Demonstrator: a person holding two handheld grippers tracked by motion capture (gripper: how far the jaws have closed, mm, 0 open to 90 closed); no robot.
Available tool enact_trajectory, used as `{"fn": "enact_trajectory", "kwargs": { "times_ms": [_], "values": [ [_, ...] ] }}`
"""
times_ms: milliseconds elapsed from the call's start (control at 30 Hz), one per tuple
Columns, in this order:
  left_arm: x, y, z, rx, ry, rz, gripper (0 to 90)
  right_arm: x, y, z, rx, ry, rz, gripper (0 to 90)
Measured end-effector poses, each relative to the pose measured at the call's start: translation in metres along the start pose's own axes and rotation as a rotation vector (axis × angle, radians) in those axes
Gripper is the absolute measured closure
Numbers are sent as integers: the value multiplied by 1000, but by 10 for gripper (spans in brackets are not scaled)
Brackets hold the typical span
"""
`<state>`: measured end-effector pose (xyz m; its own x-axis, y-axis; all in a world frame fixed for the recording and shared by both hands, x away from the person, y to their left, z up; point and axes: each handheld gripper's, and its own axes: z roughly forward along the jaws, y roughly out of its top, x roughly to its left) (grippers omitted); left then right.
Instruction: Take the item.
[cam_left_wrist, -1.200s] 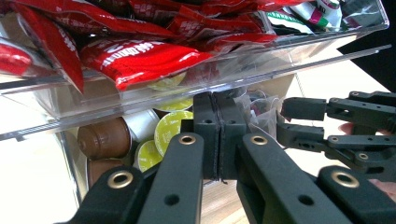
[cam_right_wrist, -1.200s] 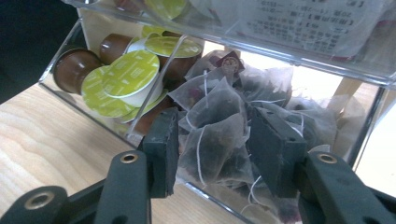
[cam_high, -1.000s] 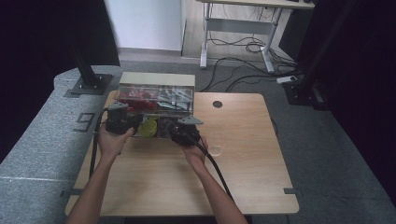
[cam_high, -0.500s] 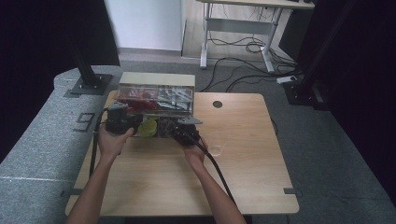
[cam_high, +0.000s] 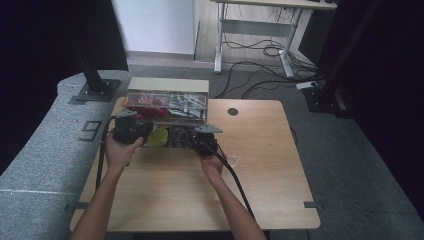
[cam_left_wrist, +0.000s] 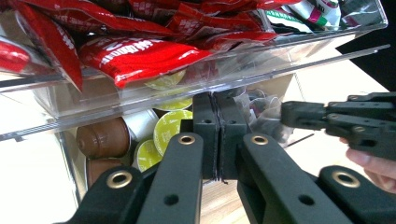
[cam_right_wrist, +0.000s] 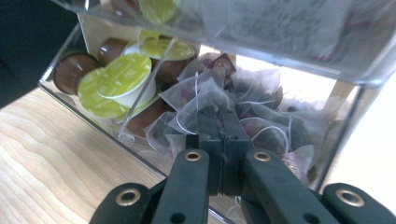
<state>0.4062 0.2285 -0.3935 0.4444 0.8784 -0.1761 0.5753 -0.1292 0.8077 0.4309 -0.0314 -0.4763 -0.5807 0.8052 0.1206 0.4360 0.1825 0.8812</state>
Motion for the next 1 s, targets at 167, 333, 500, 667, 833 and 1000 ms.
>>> {"fn": "enact_trajectory", "kwargs": {
  "times_ms": [167, 333, 500, 667, 833, 1000],
  "values": [
    [0, 0, 0, 0, 1, -2, 886, -2, 2, -13, -34, 15, 4, 888],
    [0, 0, 0, 0, 2, -3, 887, 0, 5, -23, -58, 21, -15, 888],
    [0, 0, 0, 1, 3, -3, 890, 4, 7, -30, -74, 6, -48, 888],
    [0, 0, 0, 1, 3, -4, 892, 5, 9, -37, -88, 9, -60, 888],
    [0, 0, 0, 3, 3, -3, 893, 5, 12, -43, -104, 21, -56, 888],
    [0, 0, 0, 2, 4, -5, 895, 4, 13, -49, -112, 23, -59, 888]
  ]
}}
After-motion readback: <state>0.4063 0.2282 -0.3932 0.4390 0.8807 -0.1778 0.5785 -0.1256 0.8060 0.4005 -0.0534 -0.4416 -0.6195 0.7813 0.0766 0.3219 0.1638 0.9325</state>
